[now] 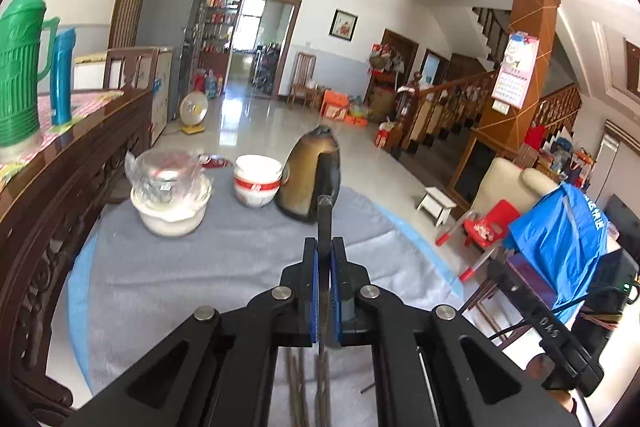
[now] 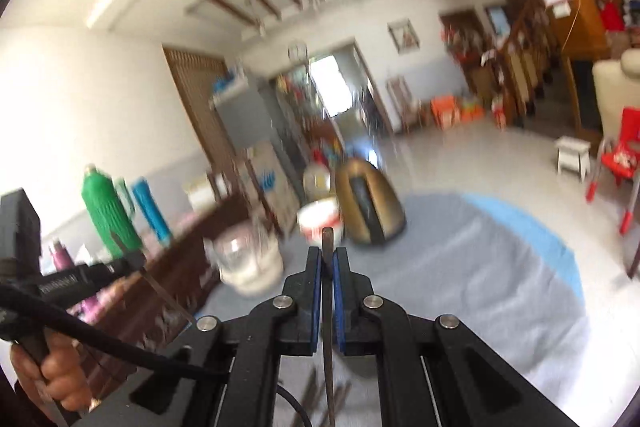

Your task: Organize utensils

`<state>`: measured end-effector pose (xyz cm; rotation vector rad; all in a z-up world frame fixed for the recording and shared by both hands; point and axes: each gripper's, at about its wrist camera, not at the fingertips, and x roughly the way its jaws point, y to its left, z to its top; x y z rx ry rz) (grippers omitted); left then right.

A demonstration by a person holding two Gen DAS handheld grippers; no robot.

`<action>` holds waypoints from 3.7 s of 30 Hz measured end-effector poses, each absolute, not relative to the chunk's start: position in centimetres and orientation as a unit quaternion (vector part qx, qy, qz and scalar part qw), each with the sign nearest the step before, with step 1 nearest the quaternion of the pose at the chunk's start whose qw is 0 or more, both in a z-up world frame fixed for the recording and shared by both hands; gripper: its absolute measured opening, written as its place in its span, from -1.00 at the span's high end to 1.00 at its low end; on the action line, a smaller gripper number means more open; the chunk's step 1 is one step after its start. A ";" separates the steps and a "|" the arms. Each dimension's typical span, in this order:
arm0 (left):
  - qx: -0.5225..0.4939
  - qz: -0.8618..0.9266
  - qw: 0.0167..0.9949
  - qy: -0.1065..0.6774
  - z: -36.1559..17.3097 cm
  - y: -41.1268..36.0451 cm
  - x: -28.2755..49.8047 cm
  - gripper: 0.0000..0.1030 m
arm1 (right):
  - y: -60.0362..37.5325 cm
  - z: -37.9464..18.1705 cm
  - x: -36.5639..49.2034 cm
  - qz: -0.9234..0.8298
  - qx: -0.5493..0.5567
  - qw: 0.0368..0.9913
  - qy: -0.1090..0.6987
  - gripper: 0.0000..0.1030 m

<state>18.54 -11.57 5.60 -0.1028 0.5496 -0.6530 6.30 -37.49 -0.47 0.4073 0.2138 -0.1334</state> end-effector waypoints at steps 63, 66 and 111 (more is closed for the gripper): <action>0.101 -0.153 0.905 0.383 -11.1 -10.5 12.2 -0.29 | -35.0 -15.8 6.0 -0.030 0.266 0.921 0.282 0.24; 0.110 -0.150 0.906 0.380 -11.2 -10.8 12.2 -0.29 | -35.0 -16.1 6.2 -0.031 0.270 0.919 0.286 0.24; 0.159 -0.163 0.870 0.438 -16.4 -15.0 16.8 -0.31 | -35.9 -19.3 11.0 -0.032 0.274 0.897 0.344 0.24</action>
